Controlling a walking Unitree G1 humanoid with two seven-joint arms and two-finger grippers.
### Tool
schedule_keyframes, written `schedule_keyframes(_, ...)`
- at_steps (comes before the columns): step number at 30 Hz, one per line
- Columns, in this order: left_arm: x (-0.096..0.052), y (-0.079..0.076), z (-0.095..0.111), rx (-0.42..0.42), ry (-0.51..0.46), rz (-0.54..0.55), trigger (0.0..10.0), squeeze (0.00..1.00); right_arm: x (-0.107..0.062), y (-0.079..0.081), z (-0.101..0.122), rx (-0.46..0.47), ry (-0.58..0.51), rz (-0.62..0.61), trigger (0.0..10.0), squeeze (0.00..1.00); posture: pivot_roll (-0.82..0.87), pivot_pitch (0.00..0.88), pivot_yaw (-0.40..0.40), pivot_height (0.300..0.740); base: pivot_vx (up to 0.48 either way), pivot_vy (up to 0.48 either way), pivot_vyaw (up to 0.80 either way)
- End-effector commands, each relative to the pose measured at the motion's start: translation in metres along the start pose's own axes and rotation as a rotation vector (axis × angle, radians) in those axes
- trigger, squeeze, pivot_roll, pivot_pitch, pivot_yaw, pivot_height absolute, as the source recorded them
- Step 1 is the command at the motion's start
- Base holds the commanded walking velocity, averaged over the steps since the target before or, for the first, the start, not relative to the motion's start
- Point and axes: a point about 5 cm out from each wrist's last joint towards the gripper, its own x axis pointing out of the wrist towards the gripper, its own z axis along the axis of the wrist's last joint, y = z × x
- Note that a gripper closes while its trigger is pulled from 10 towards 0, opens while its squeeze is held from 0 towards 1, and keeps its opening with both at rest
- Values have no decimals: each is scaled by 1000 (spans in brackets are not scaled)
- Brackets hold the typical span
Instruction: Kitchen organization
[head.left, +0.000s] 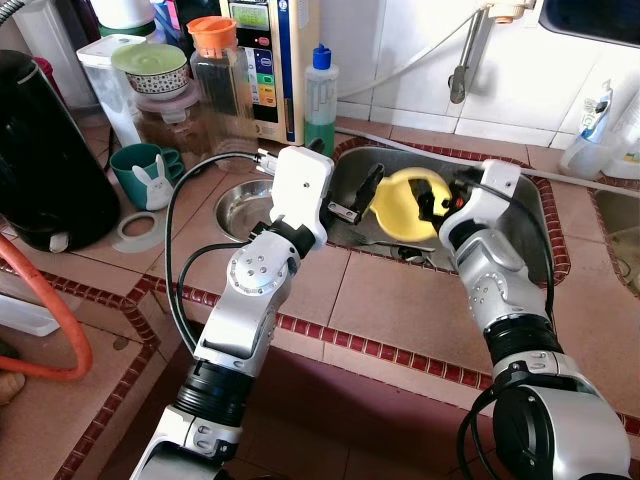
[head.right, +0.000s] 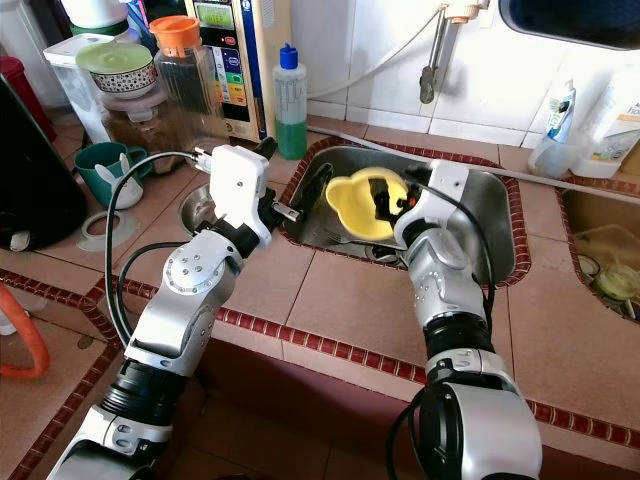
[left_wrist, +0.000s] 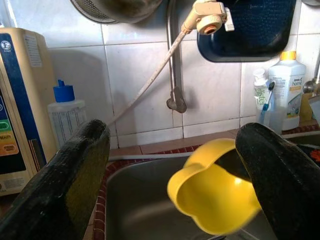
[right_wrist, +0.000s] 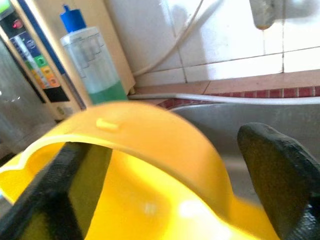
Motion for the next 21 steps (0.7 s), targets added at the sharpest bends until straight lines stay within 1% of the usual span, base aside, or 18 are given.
schedule_keyframes(1, 1, -2, 1, 14, 4, -3, 10000, 1000, -3, -4, -11, -34, 58, -25, 10000, 1000, 61, 9, 17, 740, 0, 0, 0)
schedule_keyframes(2, 1, -2, 1, 15, 5, -4, 10000, 816, -5, -5, -14, -37, 78, -31, 10000, 1000, 61, 9, 17, 740, 0, 0, 0)
schedule_keyframes(4, 1, -2, 1, 16, 7, -4, 10000, 722, -7, -8, -21, -98, 154, -42, 10000, 1000, 60, 9, 17, 740, 0, 0, 0)
schedule_keyframes(5, 1, -2, 1, 16, 7, -4, 10000, 722, -7, -8, -21, -98, 154, -42, 10000, 1000, 60, 9, 17, 740, 0, 0, 0)
schedule_keyframes(6, 1, -2, 0, 17, 8, -5, 10000, 514, -9, -7, -33, -196, 273, 10, 10000, 1000, 58, 10, 19, 740, 0, 0, 0)
schedule_keyframes(7, 1, -2, 0, 18, 8, -5, 10000, 431, -10, -8, -34, -254, 284, 16, 10000, 1000, 57, 10, 19, 740, 0, 0, 0)
schedule_keyframes(8, 1, -2, 0, 19, 9, -6, 10000, 227, -10, -13, -31, -256, 279, -28, 10000, 980, 59, 10, 18, 740, 0, 0, 0)
schedule_keyframes(9, 1, -2, 0, 19, 9, -6, 10000, 149, -9, -14, -29, -248, 274, -43, 10000, 973, 59, 10, 18, 740, 0, 0, 0)
schedule_keyframes(10, 2, -2, 0, 22, 9, -7, 10000, 0, -10, -18, -31, -215, 322, -54, 10000, 945, 58, 10, 18, 740, 0, 0, 0)
schedule_keyframes(11, 2, -2, 0, 23, 10, -7, 10000, 0, -10, -19, -32, -208, 344, -51, 10000, 945, 58, 10, 18, 740, 0, 0, 0)
schedule_keyframes(12, 2, -2, 0, 24, 10, -7, 10000, 0, -11, -18, -36, -208, 389, -30, 10000, 643, 58, 10, 19, 740, 0, 0, 0)
schedule_keyframes(13, 2, -3, 0, 25, 10, -7, 10000, 0, -11, -19, -34, -199, 377, -50, 10000, 200, 58, 10, 18, 740, 0, 0, 0)
schedule_keyframes(15, 2, -3, 0, 26, 11, -8, 10000, 0, -10, -22, -31, -161, 357, -91, 10000, 196, 58, 11, 18, 740, 0, 0, 0)
schedule_keyframes(16, 2, -3, 0, 27, 12, -9, 10000, 0, -11, -20, -35, -131, 391, -64, 10000, 67, 57, 11, 19, 740, 0, 0, 0)
schedule_keyframes(17, 2, -3, 0, 28, 13, -9, 10000, 0, -12, -18, -38, -114, 424, -36, 10000, 67, 56, 11, 19, 740, 0, 0, 0)
schedule_keyframes(18, 2, -3, 0, 28, 13, -9, 10000, 0, -13, -19, -39, -156, 431, -44, 10000, 0, 56, 11, 18, 740, 0, 0, 0)
schedule_keyframes(19, 2, -3, 0, 28, 13, -10, 10000, 0, -13, -24, -36, -216, 409, -89, 10000, 0, 57, 11, 18, 740, 0, 0, 0)
schedule_keyframes(21, 2, -3, 0, 30, 14, -10, 10000, 0, -14, -20, -38, -210, 429, -43, 10000, 0, 58, 12, 20, 740, 0, 0, 0)
